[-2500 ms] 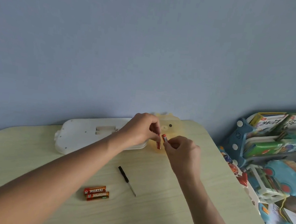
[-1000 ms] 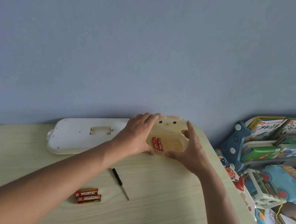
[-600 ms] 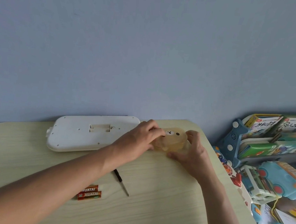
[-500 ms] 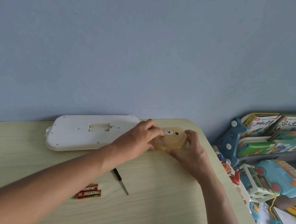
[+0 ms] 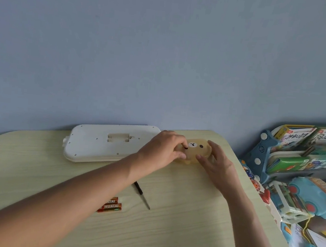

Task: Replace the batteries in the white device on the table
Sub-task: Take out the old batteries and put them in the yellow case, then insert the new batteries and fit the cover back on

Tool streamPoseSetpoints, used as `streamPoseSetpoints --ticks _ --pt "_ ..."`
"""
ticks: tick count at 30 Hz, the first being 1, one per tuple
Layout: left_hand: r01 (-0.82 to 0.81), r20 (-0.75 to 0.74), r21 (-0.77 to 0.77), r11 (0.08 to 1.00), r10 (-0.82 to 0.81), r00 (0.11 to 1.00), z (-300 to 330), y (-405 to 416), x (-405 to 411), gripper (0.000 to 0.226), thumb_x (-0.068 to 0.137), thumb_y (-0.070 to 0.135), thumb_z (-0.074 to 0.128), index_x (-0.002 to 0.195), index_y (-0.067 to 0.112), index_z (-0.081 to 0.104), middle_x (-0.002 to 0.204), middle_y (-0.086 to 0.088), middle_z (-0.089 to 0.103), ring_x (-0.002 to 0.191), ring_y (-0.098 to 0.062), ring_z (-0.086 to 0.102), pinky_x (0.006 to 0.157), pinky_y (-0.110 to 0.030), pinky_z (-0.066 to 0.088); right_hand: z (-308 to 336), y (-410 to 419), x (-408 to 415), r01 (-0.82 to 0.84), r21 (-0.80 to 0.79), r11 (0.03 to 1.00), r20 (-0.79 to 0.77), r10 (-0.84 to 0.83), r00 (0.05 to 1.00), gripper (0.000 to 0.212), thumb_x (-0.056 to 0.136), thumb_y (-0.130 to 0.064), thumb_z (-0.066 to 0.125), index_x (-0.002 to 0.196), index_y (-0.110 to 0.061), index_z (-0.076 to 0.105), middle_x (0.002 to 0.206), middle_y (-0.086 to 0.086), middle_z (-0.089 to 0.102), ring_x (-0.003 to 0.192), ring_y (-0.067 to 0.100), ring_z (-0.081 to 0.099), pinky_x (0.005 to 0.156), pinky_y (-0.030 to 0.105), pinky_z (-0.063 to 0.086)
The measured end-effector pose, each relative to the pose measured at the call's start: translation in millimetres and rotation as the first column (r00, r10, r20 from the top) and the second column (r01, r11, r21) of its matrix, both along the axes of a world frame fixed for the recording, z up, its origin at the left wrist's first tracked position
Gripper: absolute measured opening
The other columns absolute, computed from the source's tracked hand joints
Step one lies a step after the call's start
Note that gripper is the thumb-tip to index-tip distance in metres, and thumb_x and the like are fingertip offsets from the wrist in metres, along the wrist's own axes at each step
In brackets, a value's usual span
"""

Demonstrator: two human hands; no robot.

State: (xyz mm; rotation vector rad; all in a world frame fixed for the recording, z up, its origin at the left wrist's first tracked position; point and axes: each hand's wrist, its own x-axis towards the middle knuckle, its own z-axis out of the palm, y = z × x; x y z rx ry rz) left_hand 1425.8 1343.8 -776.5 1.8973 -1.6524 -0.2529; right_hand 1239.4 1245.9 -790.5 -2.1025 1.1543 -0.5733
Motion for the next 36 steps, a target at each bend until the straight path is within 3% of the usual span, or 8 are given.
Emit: streamPoseSetpoints --ticks 4,6,9,12,16,20,29,36 --pt "0.014 0.004 0.028 1.0 -0.014 1.0 17.3 26.7 10.9 0.036 0.09 0.03 0.073 0.125 0.025 0.068 0.125 0.003 0.067 0.118 -0.012 0.057 0.103 -0.026 0.043 8.2 7.9 -2.1 -0.026 -0.044 0.999 -0.053 0.024 0.998 0.073 0.089 -0.047 0.068 0.152 -0.027 0.037 0.153 0.004 0.048 0.141 0.024 0.043 0.105 0.031 0.035" --pt "-0.032 -0.034 0.01 0.999 0.032 0.999 27.4 49.8 24.2 0.028 0.091 0.028 0.072 0.118 0.024 0.07 0.114 0.004 0.067 0.108 -0.011 0.061 0.096 -0.027 0.049 14.7 16.6 1.5 -0.053 -0.136 0.989 -0.05 0.047 0.998 0.072 0.088 -0.047 0.069 0.15 -0.027 0.04 0.152 -0.001 0.048 0.14 0.018 0.043 0.103 0.026 0.032" --pt "-0.056 -0.092 0.031 0.998 0.059 0.994 39.2 96.6 41.9 0.019 0.089 0.022 0.074 0.108 0.023 0.073 0.095 0.011 0.067 0.084 -0.003 0.065 0.079 -0.023 0.056 25.7 39.0 18.1 -0.131 -0.289 0.948 0.005 0.138 0.99 0.055 0.083 -0.044 0.074 0.133 -0.025 0.06 0.135 -0.005 0.06 0.124 0.017 0.055 0.097 0.028 0.041" --pt "-0.024 -0.111 0.149 0.988 0.041 0.993 41.8 148.5 50.5 0.019 0.086 0.018 0.077 0.104 0.023 0.075 0.093 0.012 0.068 0.083 -0.004 0.065 0.078 -0.019 0.054 31.7 70.6 40.3 -0.317 -0.389 0.865 0.002 0.345 0.939 0.038 0.076 -0.035 0.081 0.111 -0.022 0.072 0.117 -0.006 0.066 0.11 0.015 0.062 0.093 0.03 0.048" --pt "0.048 -0.094 0.321 0.946 -0.019 0.995 32.0 198.6 53.1 0.031 0.083 0.023 0.078 0.111 0.034 0.071 0.102 0.017 0.062 0.093 0.0 0.059 0.081 -0.012 0.048 30.6 116.3 64.0 -0.591 -0.241 0.77 -0.06 0.596 0.801 0.025 0.073 -0.038 0.084 0.093 -0.029 0.073 0.094 -0.017 0.065 0.088 0.004 0.06 0.073 0.013 0.043" --pt "0.05 -0.031 0.365 0.93 -0.042 0.999 17.1 210.1 52.8 0.04 0.078 0.035 0.081 0.116 0.037 0.067 0.105 0.02 0.061 0.099 0.004 0.051 0.08 -0.007 0.039 24.6 143.5 75.6 -0.739 -0.074 0.669 -0.111 0.731 0.673 0.026 0.069 -0.035 0.088 0.089 -0.031 0.072 0.087 -0.014 0.064 0.08 0.007 0.056 0.067 0.016 0.043" --pt "0.002 -0.026 0.237 0.971 0.005 1.0 3.9 208.1 56.6 0.017 0.079 0.035 0.083 0.094 0.037 0.075 0.079 0.027 0.063 0.096 0.001 0.052 0.082 -0.02 0.047 18.3 158.5 80.8 -0.785 -0.098 0.611 -0.209 0.759 0.617 0.024 0.07 -0.037 0.087 0.091 -0.035 0.075 0.089 -0.016 0.059 0.078 -0.006 0.051 0.068 0.016 0.045" --pt "-0.069 0.001 0.162 0.984 0.07 0.998 -0.3 211.3 63.3 0.016 0.081 0.032 0.079 0.096 0.034 0.075 0.086 0.023 0.07 0.097 0.001 0.053 0.084 -0.019 0.046 23.3 161.2 79.8 -0.778 -0.232 0.584 -0.403 0.67 0.623 0.026 0.082 -0.056 0.069 0.09 -0.031 0.069 0.086 -0.013 0.061 0.085 0.006 0.053 0.064 0.025 0.041"
